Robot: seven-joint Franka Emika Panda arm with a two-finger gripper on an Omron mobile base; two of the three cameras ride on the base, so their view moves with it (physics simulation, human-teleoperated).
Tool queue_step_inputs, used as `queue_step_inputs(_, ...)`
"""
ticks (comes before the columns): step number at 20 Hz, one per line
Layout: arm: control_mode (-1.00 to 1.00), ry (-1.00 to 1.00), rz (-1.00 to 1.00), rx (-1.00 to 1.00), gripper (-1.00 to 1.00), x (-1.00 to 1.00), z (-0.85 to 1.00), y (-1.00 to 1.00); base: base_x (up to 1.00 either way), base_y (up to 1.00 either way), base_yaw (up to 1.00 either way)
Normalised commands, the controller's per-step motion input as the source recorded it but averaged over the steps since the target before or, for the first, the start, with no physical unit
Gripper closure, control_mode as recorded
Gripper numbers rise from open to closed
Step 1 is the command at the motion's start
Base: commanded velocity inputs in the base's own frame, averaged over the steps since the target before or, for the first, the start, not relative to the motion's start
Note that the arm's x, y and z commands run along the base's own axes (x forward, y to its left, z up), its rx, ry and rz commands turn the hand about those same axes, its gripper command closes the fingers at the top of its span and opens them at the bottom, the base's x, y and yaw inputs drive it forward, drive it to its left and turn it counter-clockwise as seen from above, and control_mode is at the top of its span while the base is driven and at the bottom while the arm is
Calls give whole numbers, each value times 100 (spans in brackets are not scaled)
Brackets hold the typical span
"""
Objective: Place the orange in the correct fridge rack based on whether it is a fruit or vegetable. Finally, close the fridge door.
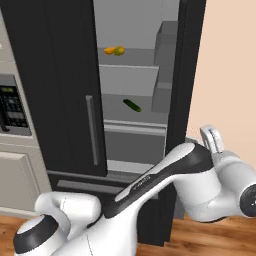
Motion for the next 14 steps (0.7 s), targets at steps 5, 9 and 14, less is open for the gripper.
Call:
queue_step_inputs(5, -100, 9, 5, 21, -100, 56, -14, -42, 0, 0, 0)
queue_step_inputs(9, -100, 7, 9, 14, -100, 49, -28, -25, 0, 0, 0)
queue_step_inputs(14, -100, 5, 10, 9, -100, 39, -48, -14, 0, 0, 0)
